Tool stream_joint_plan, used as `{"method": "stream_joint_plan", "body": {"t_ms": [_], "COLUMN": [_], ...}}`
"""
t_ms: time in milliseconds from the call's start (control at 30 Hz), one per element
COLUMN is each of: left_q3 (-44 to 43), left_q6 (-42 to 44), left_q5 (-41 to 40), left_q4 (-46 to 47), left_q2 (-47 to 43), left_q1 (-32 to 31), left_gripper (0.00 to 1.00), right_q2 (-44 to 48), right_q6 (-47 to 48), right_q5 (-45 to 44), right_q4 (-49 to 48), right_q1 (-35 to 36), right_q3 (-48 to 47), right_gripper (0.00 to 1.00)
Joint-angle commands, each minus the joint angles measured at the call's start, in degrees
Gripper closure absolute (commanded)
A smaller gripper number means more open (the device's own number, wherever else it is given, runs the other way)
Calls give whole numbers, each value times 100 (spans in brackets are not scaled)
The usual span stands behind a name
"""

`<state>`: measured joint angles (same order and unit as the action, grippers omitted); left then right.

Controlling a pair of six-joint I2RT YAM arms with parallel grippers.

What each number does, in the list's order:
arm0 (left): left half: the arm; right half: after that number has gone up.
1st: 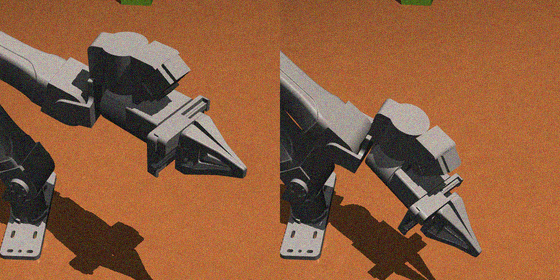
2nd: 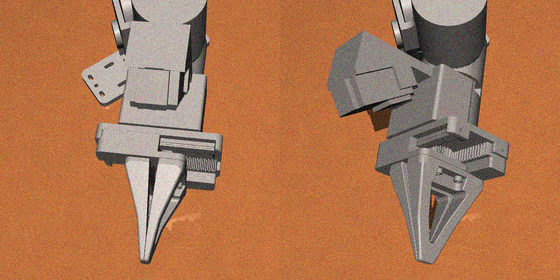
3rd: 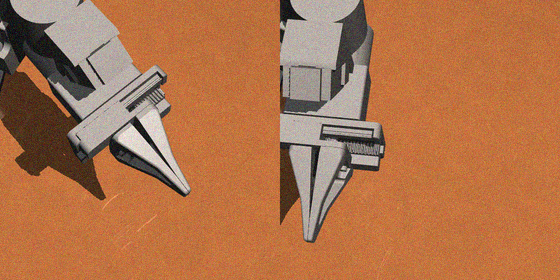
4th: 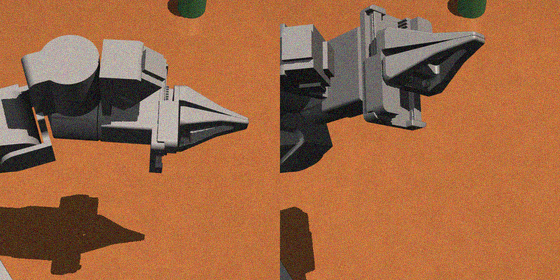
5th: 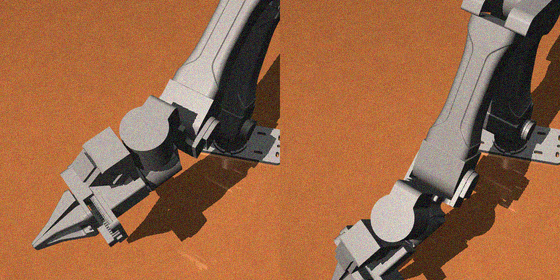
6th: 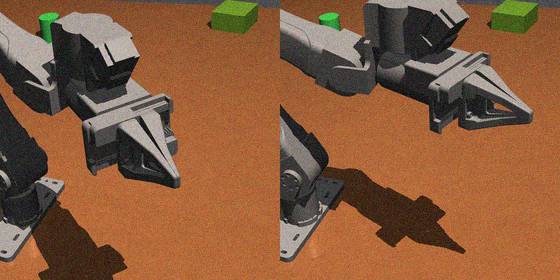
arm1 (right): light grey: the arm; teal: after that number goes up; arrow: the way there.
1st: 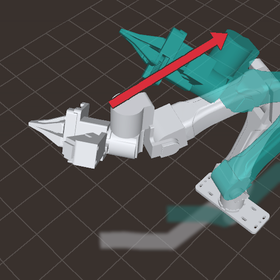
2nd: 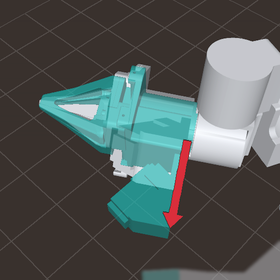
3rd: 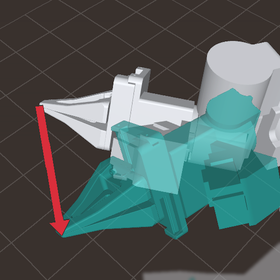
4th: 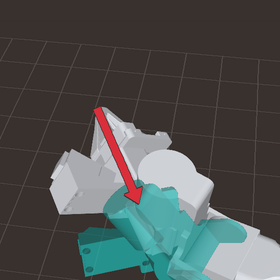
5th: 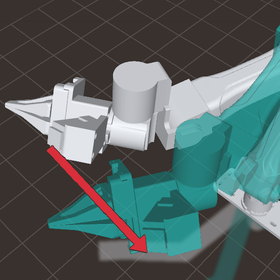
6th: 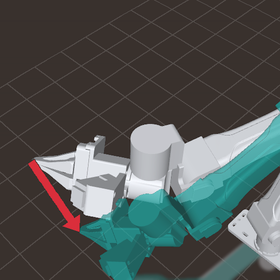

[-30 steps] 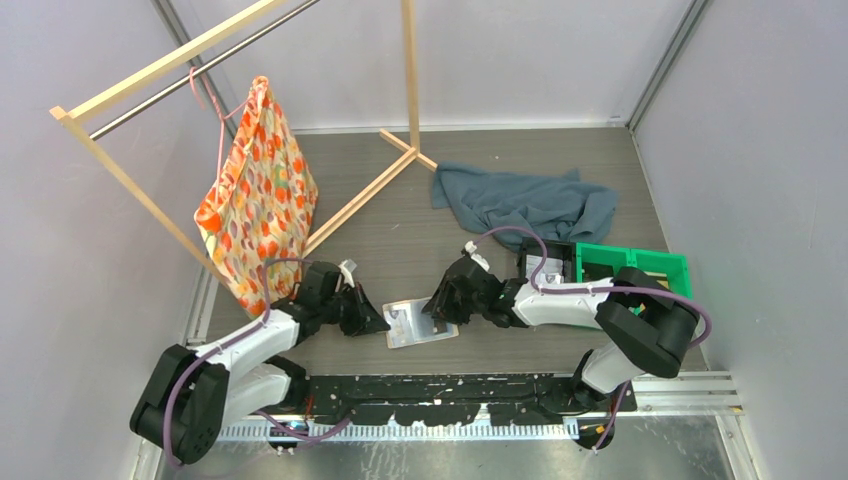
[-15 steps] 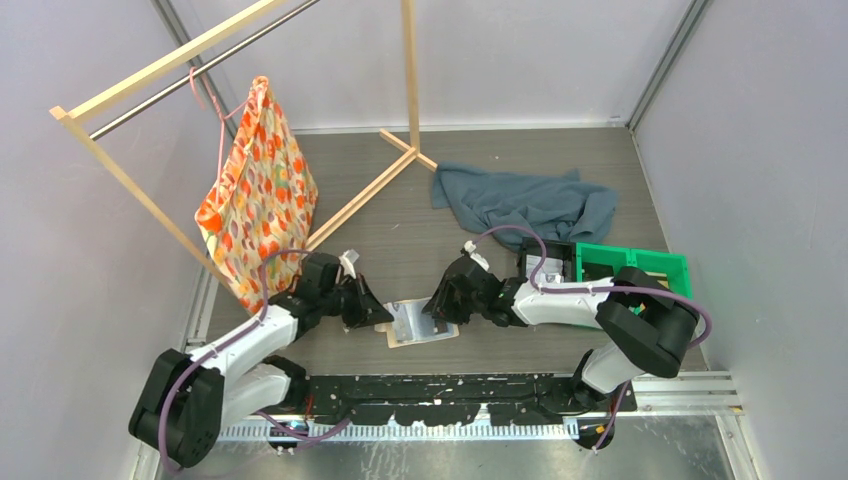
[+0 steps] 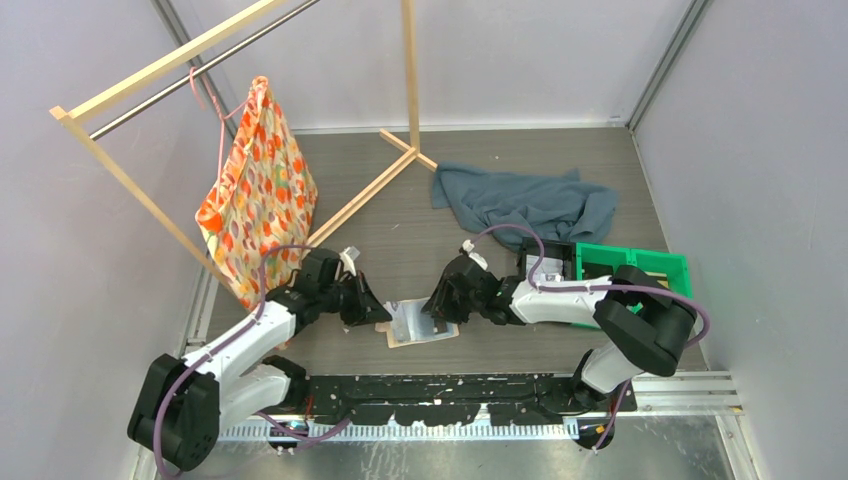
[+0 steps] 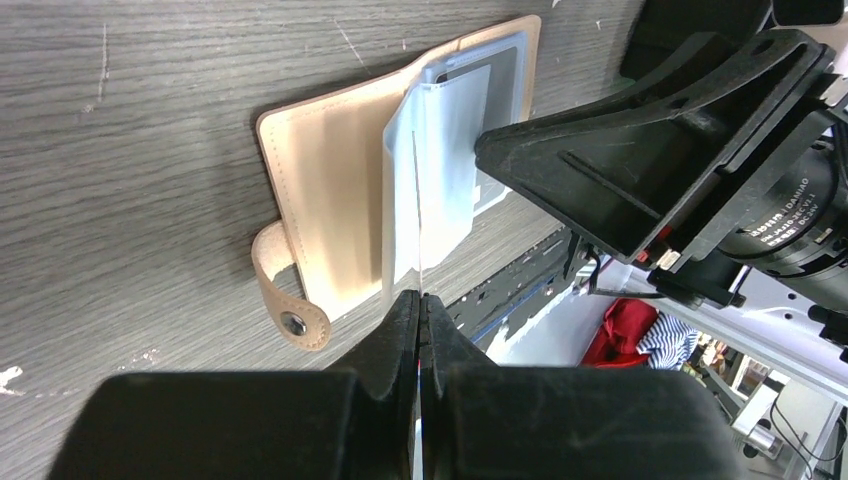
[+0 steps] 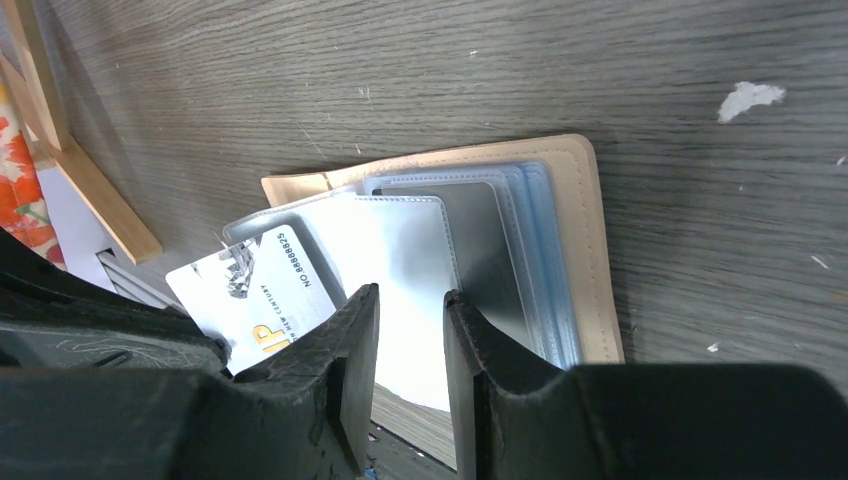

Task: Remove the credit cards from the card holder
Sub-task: Remove the credit card from the card holder.

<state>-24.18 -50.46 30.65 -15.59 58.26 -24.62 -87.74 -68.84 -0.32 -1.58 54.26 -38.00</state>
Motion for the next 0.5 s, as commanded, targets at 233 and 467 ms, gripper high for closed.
{"method": "stream_joint_plan", "body": {"t_ms": [233,467], "left_q3": [-823,-925], "left_q6": [471,493], "left_q5": [209,284], "left_q4": [-1028,-1116], "left_q2": [-170,-214], "left_q1": [36,36], "left_gripper": [99,99], "right_q2": [-50,281], "right_q6": [246,265], "right_q5": [-210,-340], "right_q4": [473,606], "right_q1": [-9,-11], "right_q3": [-55,-10], "right_gripper": [64,63]}}
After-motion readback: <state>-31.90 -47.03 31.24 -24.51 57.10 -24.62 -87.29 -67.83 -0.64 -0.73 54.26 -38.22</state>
